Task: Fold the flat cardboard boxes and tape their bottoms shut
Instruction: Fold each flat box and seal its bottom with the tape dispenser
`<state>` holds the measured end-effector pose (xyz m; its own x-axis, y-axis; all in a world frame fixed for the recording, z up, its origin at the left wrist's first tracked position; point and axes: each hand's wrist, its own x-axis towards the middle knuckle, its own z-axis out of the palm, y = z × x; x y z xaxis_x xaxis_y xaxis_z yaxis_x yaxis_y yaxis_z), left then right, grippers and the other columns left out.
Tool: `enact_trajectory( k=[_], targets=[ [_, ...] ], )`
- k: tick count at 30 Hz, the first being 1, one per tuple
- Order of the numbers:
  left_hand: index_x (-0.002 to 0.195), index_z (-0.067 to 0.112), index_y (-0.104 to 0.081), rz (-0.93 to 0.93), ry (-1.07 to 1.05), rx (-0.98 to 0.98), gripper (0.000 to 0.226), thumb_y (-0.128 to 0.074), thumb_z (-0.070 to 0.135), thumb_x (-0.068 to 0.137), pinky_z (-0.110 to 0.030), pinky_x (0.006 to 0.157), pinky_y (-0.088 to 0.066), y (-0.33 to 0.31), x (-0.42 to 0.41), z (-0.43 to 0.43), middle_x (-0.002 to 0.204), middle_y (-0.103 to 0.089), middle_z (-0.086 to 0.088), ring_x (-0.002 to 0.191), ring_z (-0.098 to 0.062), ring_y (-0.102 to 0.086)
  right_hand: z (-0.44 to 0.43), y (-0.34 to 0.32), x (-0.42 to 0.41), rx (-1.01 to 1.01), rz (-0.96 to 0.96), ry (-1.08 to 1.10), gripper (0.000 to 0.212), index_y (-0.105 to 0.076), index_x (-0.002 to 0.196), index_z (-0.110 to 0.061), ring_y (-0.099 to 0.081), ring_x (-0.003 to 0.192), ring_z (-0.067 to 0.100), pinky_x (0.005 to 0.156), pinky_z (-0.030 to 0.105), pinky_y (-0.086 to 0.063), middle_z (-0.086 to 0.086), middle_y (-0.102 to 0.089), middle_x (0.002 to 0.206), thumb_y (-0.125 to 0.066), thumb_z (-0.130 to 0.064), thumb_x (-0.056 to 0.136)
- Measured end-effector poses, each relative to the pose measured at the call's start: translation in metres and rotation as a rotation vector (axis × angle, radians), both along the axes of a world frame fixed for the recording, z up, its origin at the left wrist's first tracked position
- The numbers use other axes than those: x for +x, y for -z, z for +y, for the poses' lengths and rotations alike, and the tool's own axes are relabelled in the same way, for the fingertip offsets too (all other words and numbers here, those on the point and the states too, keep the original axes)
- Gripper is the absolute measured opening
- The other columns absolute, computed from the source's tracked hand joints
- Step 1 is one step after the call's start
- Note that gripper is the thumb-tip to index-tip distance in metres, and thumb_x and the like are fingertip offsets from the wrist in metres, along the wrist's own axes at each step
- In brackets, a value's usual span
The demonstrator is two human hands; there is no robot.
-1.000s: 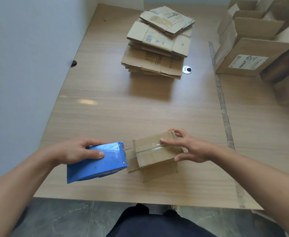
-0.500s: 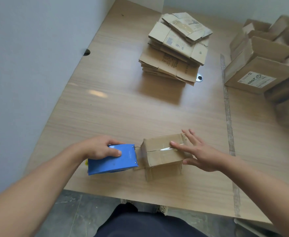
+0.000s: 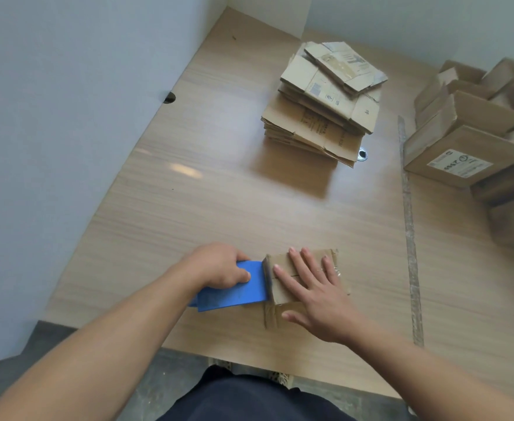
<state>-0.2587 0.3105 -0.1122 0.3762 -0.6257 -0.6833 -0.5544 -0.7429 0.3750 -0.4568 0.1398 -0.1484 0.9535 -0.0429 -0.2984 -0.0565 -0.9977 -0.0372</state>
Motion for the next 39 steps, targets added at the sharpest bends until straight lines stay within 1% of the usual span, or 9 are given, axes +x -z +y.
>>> enact_trajectory(
  k=[4, 10, 15, 19, 23, 29, 33, 36, 39],
  targets=[
    [0.120, 0.033, -0.061, -0.283, 0.032, 0.055, 0.034, -0.049, 0.043, 0.089, -0.032, 0.084, -0.044, 0.003, -0.024, -0.019, 0.123, -0.064, 0.001, 0.114, -0.026, -0.060, 0.003, -0.001, 0.005, 0.005, -0.061, 0.045, 0.076, -0.007, 0.157, -0.040, -0.006, 0.150, 0.029, 0.116, 0.055, -0.011, 0.009, -0.017, 0.164, -0.028, -0.070, 0.091],
    [0.112, 0.036, -0.055, -0.301, -0.040, 0.029, 0.023, -0.046, 0.043, 0.093, -0.032, 0.073, -0.037, 0.003, -0.025, 0.000, 0.119, -0.064, 0.002, 0.108, -0.026, -0.059, -0.001, -0.007, 0.011, 0.052, -0.111, 0.120, 0.073, -0.016, 0.152, -0.052, -0.026, 0.146, 0.030, 0.112, 0.051, -0.032, 0.007, -0.027, 0.161, -0.036, -0.071, 0.084],
    [0.149, 0.047, -0.022, -0.454, -0.115, -0.041, 0.051, -0.037, 0.052, 0.100, -0.035, 0.082, -0.047, 0.008, -0.011, 0.024, 0.123, -0.064, -0.004, 0.111, -0.029, -0.062, -0.005, -0.012, 0.014, 0.012, -0.093, 0.167, 0.073, -0.003, 0.150, -0.058, -0.019, 0.149, 0.038, 0.112, 0.053, -0.031, 0.014, -0.021, 0.163, -0.026, -0.077, 0.083],
    [0.150, 0.043, -0.029, -0.656, -0.165, -0.183, 0.062, -0.057, 0.047, 0.095, -0.032, 0.056, -0.044, 0.034, -0.008, 0.034, 0.085, -0.066, -0.006, 0.070, -0.030, -0.066, -0.001, -0.016, 0.012, 0.072, -0.015, 0.148, 0.082, 0.027, 0.135, -0.067, 0.016, 0.152, 0.027, 0.122, 0.046, 0.000, 0.007, 0.010, 0.166, -0.032, -0.079, 0.080],
    [0.136, 0.027, -0.057, -0.764, -0.110, -0.393, 0.083, -0.093, 0.026, 0.060, -0.026, 0.047, -0.027, 0.068, -0.008, 0.043, 0.056, -0.047, -0.008, 0.037, -0.026, -0.044, -0.003, -0.023, 0.013, 0.342, -0.191, 0.389, 0.073, -0.004, 0.146, -0.060, 0.013, 0.152, 0.019, 0.123, 0.040, -0.003, 0.000, -0.002, 0.166, -0.032, -0.079, 0.082],
    [0.155, 0.040, 0.003, -0.619, -0.083, -0.220, 0.074, -0.046, 0.041, 0.100, -0.037, 0.076, -0.042, 0.055, -0.020, 0.039, 0.103, -0.057, -0.009, 0.083, -0.030, -0.056, -0.014, -0.030, 0.002, 0.479, -0.442, 0.897, 0.064, -0.040, 0.150, -0.024, -0.025, 0.145, 0.026, 0.117, 0.036, -0.021, 0.008, -0.031, 0.156, -0.067, -0.034, 0.093],
    [0.142, 0.020, -0.051, -0.663, -0.188, -0.440, 0.050, -0.053, 0.036, 0.095, -0.044, 0.092, -0.050, 0.035, -0.035, 0.033, 0.135, -0.056, -0.019, 0.116, -0.037, -0.058, -0.018, -0.027, -0.005, 0.589, -0.387, 1.099, 0.065, -0.042, 0.149, -0.016, -0.047, 0.132, 0.023, 0.111, 0.038, -0.036, 0.008, -0.050, 0.144, -0.066, -0.037, 0.093],
    [0.141, 0.015, -0.053, -0.186, -0.366, -0.619, 0.045, -0.054, 0.033, 0.100, -0.027, 0.109, -0.033, 0.017, -0.061, 0.013, 0.145, -0.051, -0.003, 0.135, -0.020, -0.045, -0.013, -0.023, -0.008, 0.637, -0.353, 1.186, 0.062, -0.047, 0.146, -0.015, -0.049, 0.131, 0.020, 0.108, 0.035, -0.038, 0.005, -0.056, 0.141, -0.067, -0.038, 0.092],
    [0.132, 0.025, -0.060, 0.086, -0.490, -0.599, 0.034, -0.053, 0.034, 0.099, -0.018, 0.083, -0.037, 0.013, -0.084, -0.010, 0.120, -0.067, 0.007, 0.118, -0.016, -0.058, -0.007, -0.020, -0.009, 0.620, -0.349, 1.198, 0.056, -0.052, 0.143, -0.016, -0.050, 0.132, 0.019, 0.109, 0.034, -0.039, 0.001, -0.058, 0.141, -0.064, -0.040, 0.094]
  ],
)
